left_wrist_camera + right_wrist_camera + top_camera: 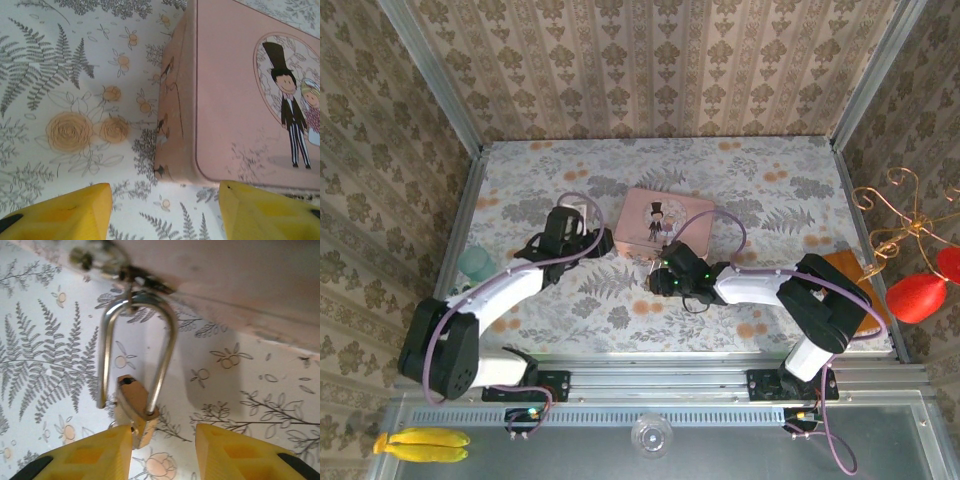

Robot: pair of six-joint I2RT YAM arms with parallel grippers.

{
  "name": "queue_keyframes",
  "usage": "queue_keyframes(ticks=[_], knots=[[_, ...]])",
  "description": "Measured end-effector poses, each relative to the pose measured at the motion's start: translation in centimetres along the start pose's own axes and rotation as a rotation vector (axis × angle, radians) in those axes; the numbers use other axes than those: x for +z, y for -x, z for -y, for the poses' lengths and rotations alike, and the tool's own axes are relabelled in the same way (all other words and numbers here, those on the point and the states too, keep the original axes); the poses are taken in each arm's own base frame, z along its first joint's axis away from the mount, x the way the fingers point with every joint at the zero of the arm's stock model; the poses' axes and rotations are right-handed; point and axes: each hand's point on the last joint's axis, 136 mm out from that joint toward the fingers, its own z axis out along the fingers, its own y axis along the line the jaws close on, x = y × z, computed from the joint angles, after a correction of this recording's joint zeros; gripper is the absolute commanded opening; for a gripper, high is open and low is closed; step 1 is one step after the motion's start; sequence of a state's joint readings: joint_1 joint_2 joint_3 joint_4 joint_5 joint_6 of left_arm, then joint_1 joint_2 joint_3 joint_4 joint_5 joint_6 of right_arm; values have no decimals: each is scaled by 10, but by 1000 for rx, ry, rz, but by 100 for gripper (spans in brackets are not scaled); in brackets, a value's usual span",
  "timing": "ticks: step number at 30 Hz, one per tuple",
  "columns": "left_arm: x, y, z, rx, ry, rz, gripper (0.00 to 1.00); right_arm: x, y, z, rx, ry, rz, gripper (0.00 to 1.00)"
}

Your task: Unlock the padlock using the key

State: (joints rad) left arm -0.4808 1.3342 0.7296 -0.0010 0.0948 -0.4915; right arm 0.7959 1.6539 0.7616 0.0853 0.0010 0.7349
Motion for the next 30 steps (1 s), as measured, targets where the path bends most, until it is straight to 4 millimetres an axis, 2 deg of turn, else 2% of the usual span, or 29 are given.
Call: queue_keyframes(ticks=[5,12,19,23,26,30], knots=[[20,13,3,9,-6,-12,59,0,2,-6,8,30,11,40],[47,18,6,8,-20,-33,59,1,0,-10,-2,37,11,40],[67,22,11,7,-46,-46,58,6,-3,-12,-12,28,7,36],[78,24,17,5,-83,-43,57,11,2,-15,-13,25,12,29],[81,27,20,4,-100,-34,56,13,4,-15,-13,17,17,18],[82,27,20,2,-104,-25,56,12,4,-10,-13,-10,22,12]])
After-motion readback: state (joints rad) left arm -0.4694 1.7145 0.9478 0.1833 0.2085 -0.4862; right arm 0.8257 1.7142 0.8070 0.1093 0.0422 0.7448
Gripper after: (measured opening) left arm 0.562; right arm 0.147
